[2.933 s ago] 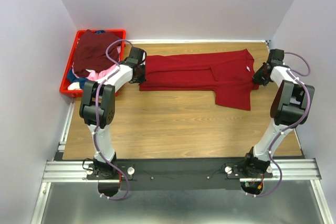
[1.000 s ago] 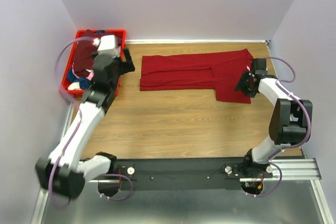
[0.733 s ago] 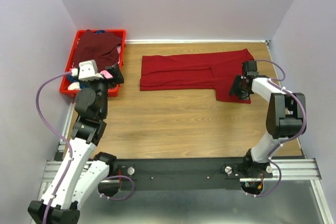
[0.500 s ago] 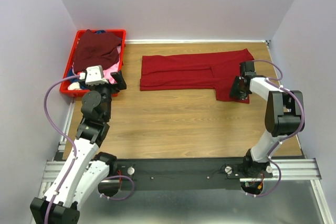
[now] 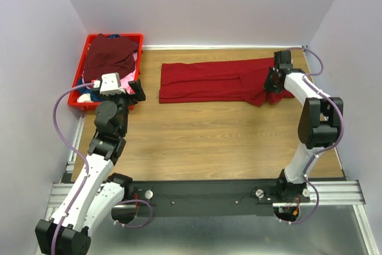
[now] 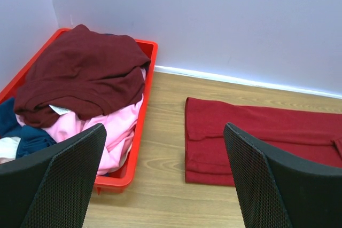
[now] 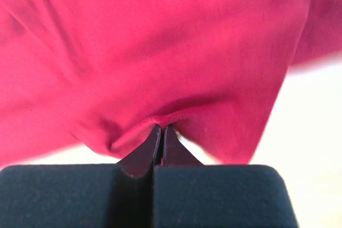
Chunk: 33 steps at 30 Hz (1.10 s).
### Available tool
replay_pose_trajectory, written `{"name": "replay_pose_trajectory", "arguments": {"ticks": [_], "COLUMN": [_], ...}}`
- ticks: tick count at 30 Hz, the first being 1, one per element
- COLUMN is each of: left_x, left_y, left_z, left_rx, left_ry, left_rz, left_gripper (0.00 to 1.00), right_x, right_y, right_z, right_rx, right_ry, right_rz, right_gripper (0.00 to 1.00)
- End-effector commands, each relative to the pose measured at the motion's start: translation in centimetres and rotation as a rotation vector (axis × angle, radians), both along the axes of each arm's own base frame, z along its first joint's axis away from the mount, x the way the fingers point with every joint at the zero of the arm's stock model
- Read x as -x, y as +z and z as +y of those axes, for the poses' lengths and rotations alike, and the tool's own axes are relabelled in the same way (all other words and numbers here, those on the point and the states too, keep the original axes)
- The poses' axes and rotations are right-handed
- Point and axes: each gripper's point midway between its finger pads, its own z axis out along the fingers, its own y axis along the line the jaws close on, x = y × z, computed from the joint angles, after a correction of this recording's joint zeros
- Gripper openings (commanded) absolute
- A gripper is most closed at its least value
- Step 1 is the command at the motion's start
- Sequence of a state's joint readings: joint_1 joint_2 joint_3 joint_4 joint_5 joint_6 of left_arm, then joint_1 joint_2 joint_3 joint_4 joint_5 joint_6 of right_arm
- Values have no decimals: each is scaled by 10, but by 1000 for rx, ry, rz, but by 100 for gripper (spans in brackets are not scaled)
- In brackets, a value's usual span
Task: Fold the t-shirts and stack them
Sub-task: Fold the tshirt
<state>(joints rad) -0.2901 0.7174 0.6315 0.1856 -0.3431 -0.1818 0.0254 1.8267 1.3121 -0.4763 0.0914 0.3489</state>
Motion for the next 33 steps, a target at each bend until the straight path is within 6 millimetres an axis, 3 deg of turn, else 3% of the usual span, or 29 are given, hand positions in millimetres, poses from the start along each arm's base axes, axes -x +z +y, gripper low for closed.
{"name": "replay_pose_trajectory", "arguments": {"ticks": [1, 2, 4, 5, 6, 9, 11, 12, 13, 16, 17, 19, 24, 26, 29, 30, 31, 32, 33], "left_x": [-2, -3, -4, -5, -6, -8, -10, -11, -12, -14, -15, -17, -21, -25, -30, -29, -34, -36, -35], "left_y": [1, 1, -2, -4, -6, -9, -13, -14, -16, -21, -23, -27, -38, -47, -65, -72, -80, -84, -92], "left_z": [-7, -7, -8, -9, -11, -14, -17, -17, -18, -21, -22, -27, -50, -60, -84, -94, -105, -111, -119], "left_rx": [-14, -15, -22, -24, -26, -30, -35, -37, -39, -47, -48, -56, -77, -86, -85, -81, -67, -53, -41], "left_ry": [-31, -33, -37, -40, -45, -57, -65, -68, -70, -83, -87, -111, -222, -267, -371, -423, -452, -474, -515], "left_rz": [-11, -9, -2, 4, 10, 21, 34, 37, 42, 59, 63, 77, 113, 143, 210, 242, 285, 314, 356], "left_gripper": [99, 99, 98, 98, 99, 98, 98, 98, 98, 98, 98, 98, 98, 98, 98, 98, 98, 98, 98], "right_x": [-39, -48, -63, -80, -87, -117, -128, -140, -144, -161, -164, -171, -178, -178, -172, -165, -161, -157, -147], "right_y": [17, 21, 12, 25, 14, 13, 11, 20, 8, 13, 3, 0, 5, 13, 40, 38, 60, 67, 61], "right_z": [-4, -6, -8, -9, -10, -12, -12, -15, -16, -20, -22, -23, -22, -20, -19, -20, -20, -22, -26], "right_rx": [50, 57, 76, 83, 92, 107, 115, 129, 138, 167, 171, 180, 173, 163, 151, 148, 138, 129, 101], "right_ry": [4, 2, 4, 3, 3, 5, 5, 0, 2, -3, -4, -5, -5, -1, -12, -14, -16, -23, -34], "right_rz": [-49, -65, -58, -100, -86, -117, -127, -158, -142, -172, -160, -166, -187, -201, -238, -225, -259, -267, -247], "right_gripper": [1, 1, 1, 1, 1, 1, 1, 2, 2, 4, 5, 22, 52, 56, 62, 62, 63, 63, 63]}}
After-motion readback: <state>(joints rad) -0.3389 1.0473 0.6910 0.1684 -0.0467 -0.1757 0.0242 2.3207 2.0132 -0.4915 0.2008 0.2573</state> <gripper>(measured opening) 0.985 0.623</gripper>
